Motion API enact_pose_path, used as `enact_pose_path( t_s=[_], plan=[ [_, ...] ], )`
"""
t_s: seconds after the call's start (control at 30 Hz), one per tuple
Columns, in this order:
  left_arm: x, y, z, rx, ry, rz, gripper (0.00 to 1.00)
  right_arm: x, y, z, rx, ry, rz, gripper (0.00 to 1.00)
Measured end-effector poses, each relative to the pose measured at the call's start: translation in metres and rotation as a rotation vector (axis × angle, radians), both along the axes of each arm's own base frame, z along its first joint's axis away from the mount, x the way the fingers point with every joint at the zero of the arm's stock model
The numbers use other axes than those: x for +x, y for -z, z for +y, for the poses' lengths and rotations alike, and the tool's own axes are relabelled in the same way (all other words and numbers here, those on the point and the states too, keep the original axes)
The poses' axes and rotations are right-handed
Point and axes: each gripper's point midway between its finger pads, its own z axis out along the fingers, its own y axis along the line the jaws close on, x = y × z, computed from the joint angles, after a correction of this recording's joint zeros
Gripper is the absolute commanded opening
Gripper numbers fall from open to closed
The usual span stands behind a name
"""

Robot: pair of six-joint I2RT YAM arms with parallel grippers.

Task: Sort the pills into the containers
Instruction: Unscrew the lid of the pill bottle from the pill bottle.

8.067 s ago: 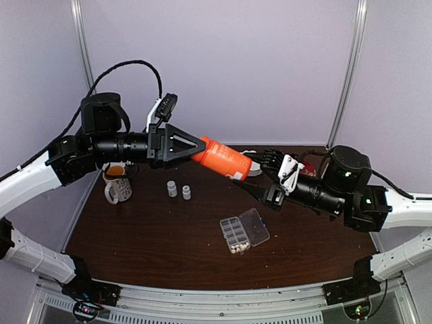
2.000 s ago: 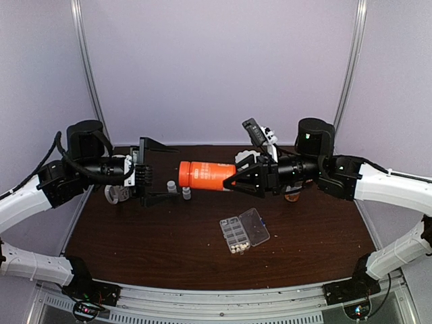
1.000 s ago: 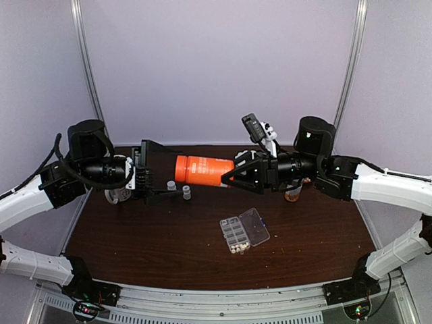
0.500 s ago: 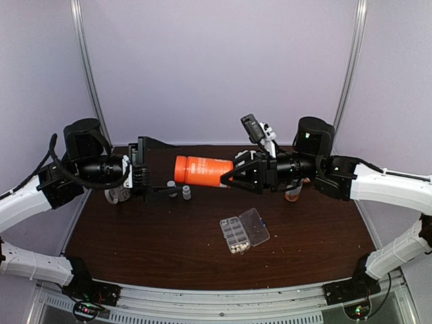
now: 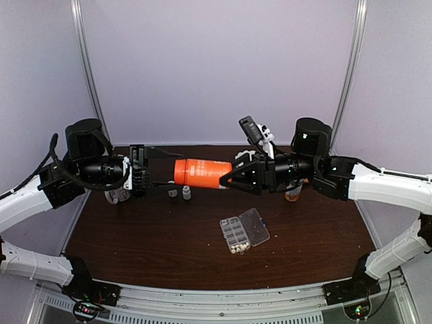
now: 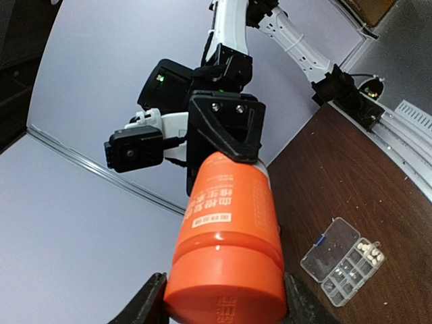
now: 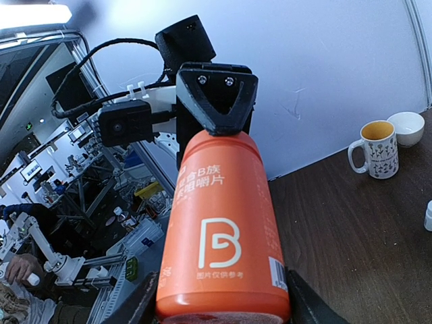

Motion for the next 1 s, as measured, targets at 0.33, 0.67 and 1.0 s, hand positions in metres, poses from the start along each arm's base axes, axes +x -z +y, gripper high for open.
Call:
enact_pose_path(
  t_s=[0.33,0.67,1.0],
  plan=[
    [0.002,-0.005,-0.002,0.016,-0.013,0.159,0.26,0.001,-0.002,-0.001,-0.002,-0.001,-0.074,0.18],
    [-0.007,-0.027,-0.004,-0.040,-0.017,0.532,0.20,-0.002,-0.020,-0.004,0.025,0.040,-0.388,0.14],
    [0.002,-0.053,-0.010,-0.087,-0.129,1.128,0.00,0.005,-0.039,-0.012,0.080,0.166,-0.699,0.16]
  ],
)
